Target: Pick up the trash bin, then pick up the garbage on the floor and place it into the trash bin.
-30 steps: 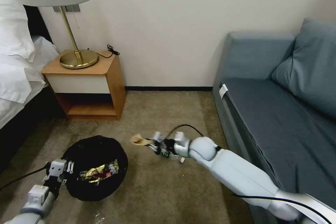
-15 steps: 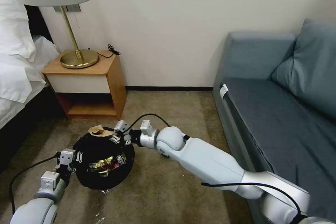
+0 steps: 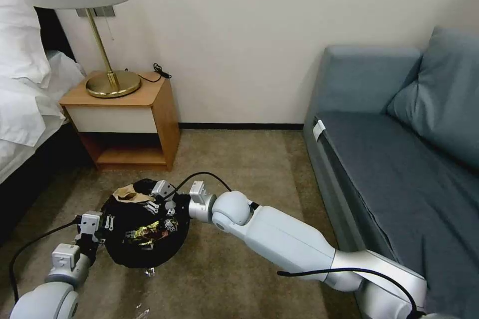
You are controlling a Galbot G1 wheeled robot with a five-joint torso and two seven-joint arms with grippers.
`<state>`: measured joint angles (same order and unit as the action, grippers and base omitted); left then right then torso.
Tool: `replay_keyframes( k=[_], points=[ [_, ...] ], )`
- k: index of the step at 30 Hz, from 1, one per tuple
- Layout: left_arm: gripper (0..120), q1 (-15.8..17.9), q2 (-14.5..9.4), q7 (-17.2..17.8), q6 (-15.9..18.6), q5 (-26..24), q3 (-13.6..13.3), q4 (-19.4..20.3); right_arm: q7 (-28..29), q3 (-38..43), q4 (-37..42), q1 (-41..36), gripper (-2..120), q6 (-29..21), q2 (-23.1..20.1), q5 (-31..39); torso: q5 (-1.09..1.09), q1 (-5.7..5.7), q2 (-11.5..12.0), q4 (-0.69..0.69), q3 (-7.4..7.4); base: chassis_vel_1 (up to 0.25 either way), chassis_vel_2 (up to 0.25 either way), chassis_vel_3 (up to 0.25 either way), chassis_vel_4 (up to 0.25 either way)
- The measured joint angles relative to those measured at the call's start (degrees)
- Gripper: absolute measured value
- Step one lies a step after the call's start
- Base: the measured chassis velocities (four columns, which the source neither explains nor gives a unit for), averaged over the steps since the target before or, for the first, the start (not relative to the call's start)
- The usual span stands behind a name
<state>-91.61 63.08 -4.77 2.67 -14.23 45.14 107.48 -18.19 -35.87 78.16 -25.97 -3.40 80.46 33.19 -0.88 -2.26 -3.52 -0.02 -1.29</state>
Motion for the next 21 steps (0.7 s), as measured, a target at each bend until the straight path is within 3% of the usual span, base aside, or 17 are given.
replay_keyframes(
  k=[6,13,14,16,17,21],
  points=[
    [4,-0.1,0.2,0.0,0.4,-0.5,0.0,0.5,0.2,-0.3,0.0,-0.3,50,0.8,0.1,0.0,0.0,0.0,0.0,0.0,0.0,0.0,0.0,0.0,0.0],
    [4,-0.3,0.3,0.0,0.4,-0.5,0.1,0.5,0.3,-0.5,0.0,-0.3,65,0.8,0.1,0.0,0.0,0.0,0.0,0.01,0.0,0.0,0.0,0.0,0.0],
    [4,-0.4,0.3,0.0,0.4,-0.5,0.2,0.5,0.4,-0.6,0.1,-0.3,75,0.8,0.1,0.0,0.0,0.0,0.0,0.0,0.0,0.0,0.0,0.0,0.0],
    [4,-0.5,0.4,0.0,0.4,-0.5,0.3,0.5,0.4,-0.6,0.1,-0.3,78,0.8,0.0,0.0,0.0,0.0,0.0,0.01,0.0,0.0,0.0,0.0,0.0],
    [4,-0.6,0.4,0.0,0.4,-0.5,0.4,0.5,0.5,-0.7,0.3,-0.3,90,0.8,-0.2,-0.1,0.0,0.0,0.0,0.01,0.0,0.0,0.0,0.0,0.0],
    [4,-0.8,0.4,0.0,0.3,-0.5,0.7,0.5,0.6,-1.1,1.0,-0.5,99,0.6,-1.1,-0.5,0.01,0.0,0.0,0.0,0.0,0.0,0.0,0.0,0.0]
  ],
)
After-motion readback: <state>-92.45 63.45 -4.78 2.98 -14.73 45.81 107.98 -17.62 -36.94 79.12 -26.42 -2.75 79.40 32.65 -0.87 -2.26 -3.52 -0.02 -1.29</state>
